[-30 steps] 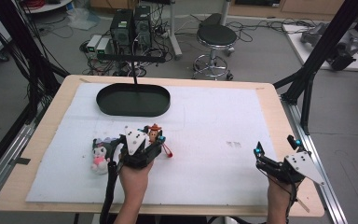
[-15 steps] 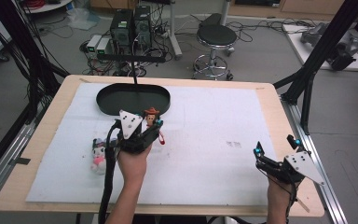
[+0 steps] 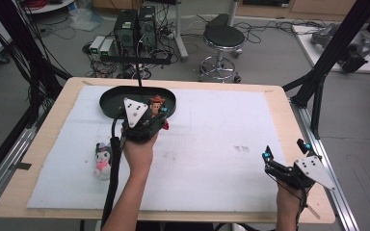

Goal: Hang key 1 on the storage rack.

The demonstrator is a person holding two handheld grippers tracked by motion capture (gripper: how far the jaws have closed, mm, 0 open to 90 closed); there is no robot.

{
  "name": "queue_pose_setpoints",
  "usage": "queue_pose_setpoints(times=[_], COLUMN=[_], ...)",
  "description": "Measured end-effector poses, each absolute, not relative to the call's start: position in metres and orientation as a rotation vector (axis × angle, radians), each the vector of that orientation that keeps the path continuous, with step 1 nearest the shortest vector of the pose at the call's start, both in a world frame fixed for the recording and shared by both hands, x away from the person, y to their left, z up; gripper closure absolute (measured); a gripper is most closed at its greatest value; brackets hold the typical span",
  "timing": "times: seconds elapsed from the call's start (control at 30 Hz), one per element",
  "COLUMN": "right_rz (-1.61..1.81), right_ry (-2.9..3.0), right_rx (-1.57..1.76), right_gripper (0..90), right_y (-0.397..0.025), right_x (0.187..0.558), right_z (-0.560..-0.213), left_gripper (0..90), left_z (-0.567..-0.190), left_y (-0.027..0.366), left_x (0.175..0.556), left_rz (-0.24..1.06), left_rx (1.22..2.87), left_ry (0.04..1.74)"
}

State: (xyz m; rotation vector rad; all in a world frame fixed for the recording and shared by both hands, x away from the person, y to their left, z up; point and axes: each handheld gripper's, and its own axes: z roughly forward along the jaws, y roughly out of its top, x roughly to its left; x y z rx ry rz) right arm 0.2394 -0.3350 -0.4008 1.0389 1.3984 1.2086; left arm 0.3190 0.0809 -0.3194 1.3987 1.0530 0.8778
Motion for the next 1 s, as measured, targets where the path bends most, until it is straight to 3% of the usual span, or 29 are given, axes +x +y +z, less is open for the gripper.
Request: queue_pose_setpoints(times=[0.83, 0.9, 1.0], right_rz=[1.2, 1.201, 1.199], right_ry=[1.411, 1.411, 1.411], right_rx=[1.036, 1.035, 1.035], right_gripper=[1.3, 1.3, 1.3], right_y=[-0.333, -0.333, -0.333], right_x=[0.241, 0.241, 0.241], right_z=[-0.402, -0.402, -0.402], left_gripper=[51.0, 58.7, 58.7], left_z=[-0.319, -0.32, -0.319], left_y=[0.091, 0.093, 0.094], left_x=[0.334, 0.338, 0.343], left_rz=[0.932, 0.94, 0.948], left_rx=[1.25, 1.237, 1.232], left_ry=[0.952, 0.942, 0.947])
